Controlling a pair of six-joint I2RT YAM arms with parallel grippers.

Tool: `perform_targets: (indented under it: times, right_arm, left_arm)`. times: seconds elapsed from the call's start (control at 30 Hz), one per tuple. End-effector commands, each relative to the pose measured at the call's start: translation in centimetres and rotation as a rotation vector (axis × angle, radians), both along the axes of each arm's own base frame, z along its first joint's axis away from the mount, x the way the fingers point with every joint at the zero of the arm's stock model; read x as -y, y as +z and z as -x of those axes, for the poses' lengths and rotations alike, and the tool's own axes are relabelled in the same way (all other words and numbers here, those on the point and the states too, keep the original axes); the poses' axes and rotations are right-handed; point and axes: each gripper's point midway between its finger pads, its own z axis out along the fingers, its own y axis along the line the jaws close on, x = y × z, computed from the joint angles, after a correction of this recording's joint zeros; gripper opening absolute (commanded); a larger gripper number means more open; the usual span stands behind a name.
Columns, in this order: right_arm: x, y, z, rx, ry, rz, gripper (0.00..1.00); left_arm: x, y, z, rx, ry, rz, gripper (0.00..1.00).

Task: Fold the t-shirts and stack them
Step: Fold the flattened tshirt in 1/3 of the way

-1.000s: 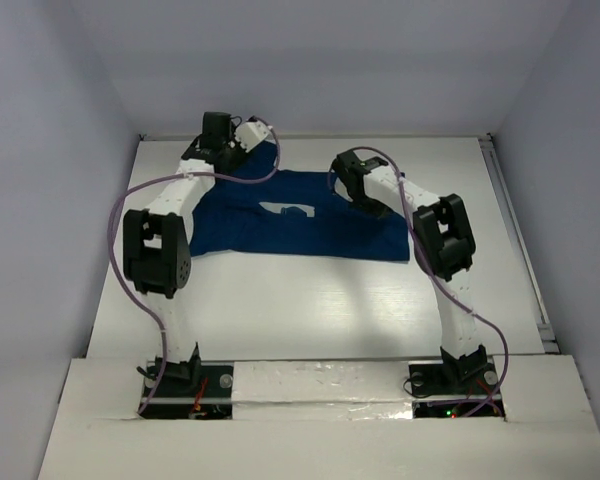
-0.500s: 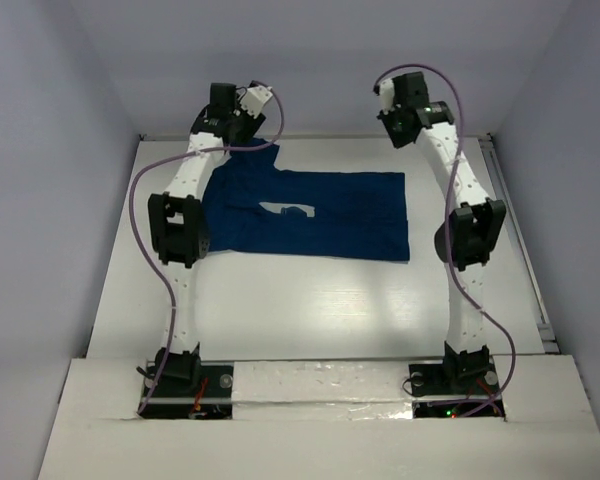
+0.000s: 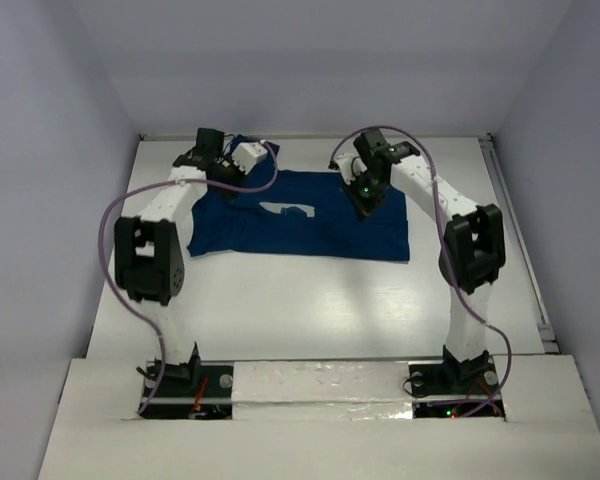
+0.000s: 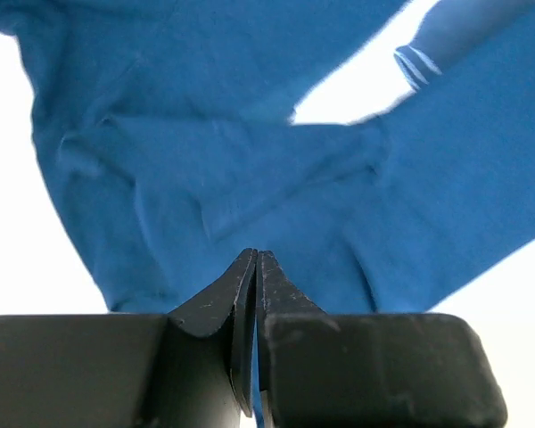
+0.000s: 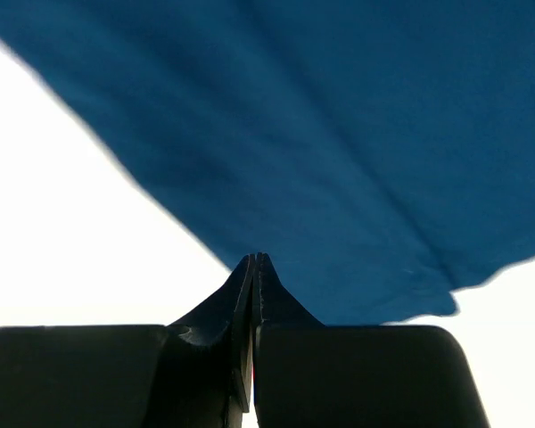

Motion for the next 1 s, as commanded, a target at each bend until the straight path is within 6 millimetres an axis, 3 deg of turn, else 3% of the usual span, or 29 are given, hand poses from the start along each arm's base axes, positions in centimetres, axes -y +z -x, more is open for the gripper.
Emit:
perform_targets:
  times: [0.0,0.07,0.23,0.57,0.97]
  right_arm:
    - [-1.2,3.1,-0.3,0.123,0.033,-0.065,0.00]
    - [-1.6,2.4,-0.2,0.122,0.029,-0.065,0.00]
    - [-2.2,0.0,0.2,0.091,0.017,-0.046,0.00]
    - [-1.9,-1.8,-1.2,0.078,-0.081,0.000,0.00]
    - [-2.5,-5.2,0.6,-0.042,-0.128,0.025,0.00]
  left_arm:
    - [0.3,4.3,2.4,0.115,-0.065,0.047,0.00]
    - [-0.3,4.7,3.1,0.132,-0.050,0.050,0.00]
    - [-0.8,1.4,5.0,0.049,-0.043,0.026,0.00]
    - [-0.8,-2.3,5.0,-0.039,0.013,0.043,0.00]
    - [-1.1,-6.6,7.4,-0.159,0.049,0.039,0.00]
